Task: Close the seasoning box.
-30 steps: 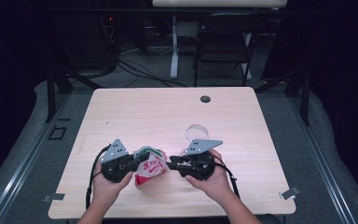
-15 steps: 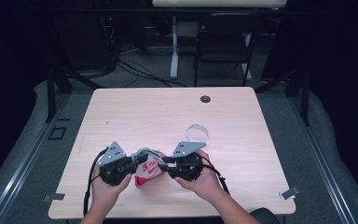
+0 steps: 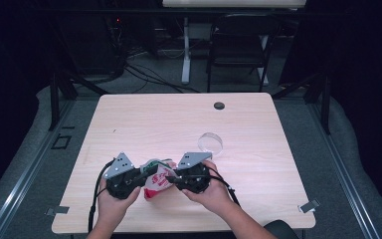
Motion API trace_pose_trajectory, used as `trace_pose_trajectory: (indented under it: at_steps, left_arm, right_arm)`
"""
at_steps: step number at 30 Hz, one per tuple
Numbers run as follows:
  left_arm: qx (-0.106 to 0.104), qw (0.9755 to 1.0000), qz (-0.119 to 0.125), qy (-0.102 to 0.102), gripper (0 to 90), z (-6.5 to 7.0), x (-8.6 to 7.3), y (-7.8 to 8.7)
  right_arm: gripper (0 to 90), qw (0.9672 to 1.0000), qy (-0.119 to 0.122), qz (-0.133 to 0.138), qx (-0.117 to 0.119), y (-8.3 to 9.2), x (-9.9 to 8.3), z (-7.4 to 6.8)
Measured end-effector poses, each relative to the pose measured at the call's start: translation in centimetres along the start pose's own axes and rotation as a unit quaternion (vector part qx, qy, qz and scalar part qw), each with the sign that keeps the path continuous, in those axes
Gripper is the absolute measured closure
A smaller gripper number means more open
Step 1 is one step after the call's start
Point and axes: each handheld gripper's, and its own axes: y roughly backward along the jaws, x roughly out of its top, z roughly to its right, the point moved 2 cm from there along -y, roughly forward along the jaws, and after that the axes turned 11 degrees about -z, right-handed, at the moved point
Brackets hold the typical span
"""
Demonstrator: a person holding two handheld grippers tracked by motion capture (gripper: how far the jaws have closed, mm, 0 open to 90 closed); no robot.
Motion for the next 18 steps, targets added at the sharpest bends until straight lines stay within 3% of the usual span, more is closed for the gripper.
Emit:
trace_pose_trajectory:
  at_steps: [5, 9, 12, 18]
  left_arm:
    - [-0.001, 1.0, 0.0, -0.001, 89.3, 0.02, -0.05, 0.02]
    - [-0.002, 1.0, 0.003, -0.002, 88.7, 0.05, -0.14, 0.0]
    - [-0.003, 1.0, 0.003, -0.001, 86.6, 0.02, -0.23, 0.05]
    - [-0.001, 1.0, 0.006, 0.004, 72.9, -0.17, -0.85, -0.14]
  right_arm:
    - [80.3, 1.0, -0.007, -0.004, 0.004, -0.29, 0.13, 0.22]
    - [89.6, 0.9999, -0.011, -0.01, 0.005, -0.47, 0.22, 0.44]
    - [90.0, 0.9997, -0.018, -0.01, 0.013, -0.47, 0.2, 0.6]
    - [90.0, 0.9992, -0.03, -0.007, 0.027, -0.41, 0.19, 0.85]
